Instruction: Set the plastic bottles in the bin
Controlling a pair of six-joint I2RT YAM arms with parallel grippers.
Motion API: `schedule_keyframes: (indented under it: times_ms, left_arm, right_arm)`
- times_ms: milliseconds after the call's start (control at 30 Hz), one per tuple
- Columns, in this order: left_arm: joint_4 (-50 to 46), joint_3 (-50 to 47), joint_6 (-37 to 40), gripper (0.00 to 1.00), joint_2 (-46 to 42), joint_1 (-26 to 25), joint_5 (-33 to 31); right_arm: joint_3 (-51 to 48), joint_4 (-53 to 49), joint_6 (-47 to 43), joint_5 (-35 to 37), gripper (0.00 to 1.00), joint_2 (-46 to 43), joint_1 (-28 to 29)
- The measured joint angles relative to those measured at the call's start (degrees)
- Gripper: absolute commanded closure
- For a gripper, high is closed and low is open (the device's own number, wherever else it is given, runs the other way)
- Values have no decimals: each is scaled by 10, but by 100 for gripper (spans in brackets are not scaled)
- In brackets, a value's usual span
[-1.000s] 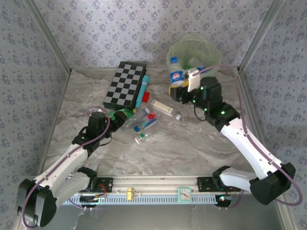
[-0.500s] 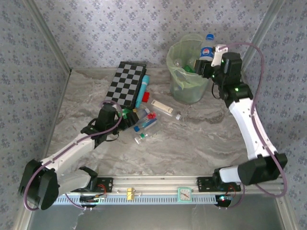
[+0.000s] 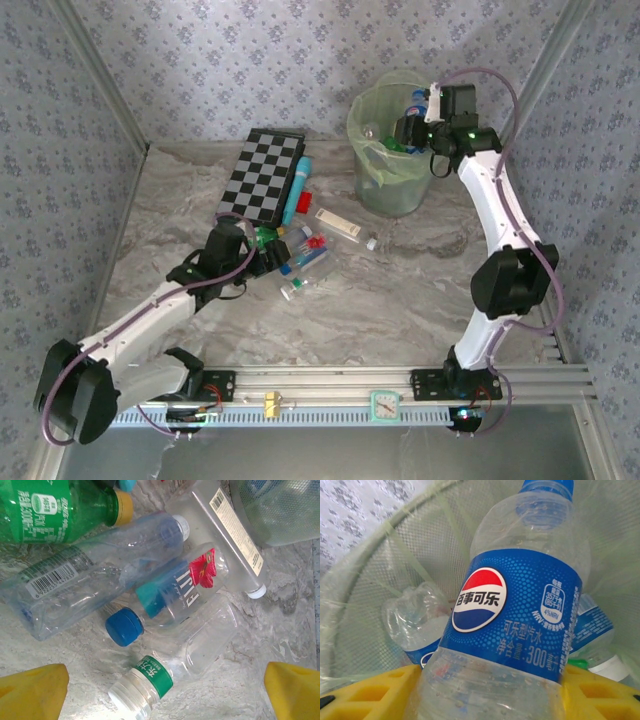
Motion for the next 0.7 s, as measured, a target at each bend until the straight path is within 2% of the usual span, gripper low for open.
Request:
schedule_keyframes:
  times_ms: [133, 367, 467, 700]
  left_arm:
    - [-2, 0, 0, 0, -8, -2, -1]
    - [-5, 0, 0, 0, -9, -6, -2]
    - [-8, 0, 0, 0, -9, -6, -2]
    - [-11, 0, 0, 0, -6, -12, -2]
  right_arm:
    - [37, -22, 3, -10, 26, 29, 0]
    - [83, -49, 6, -10, 11, 42, 0]
    - [85, -53, 5, -5, 0, 38, 0]
    - [44, -46, 0, 12, 0, -25, 6]
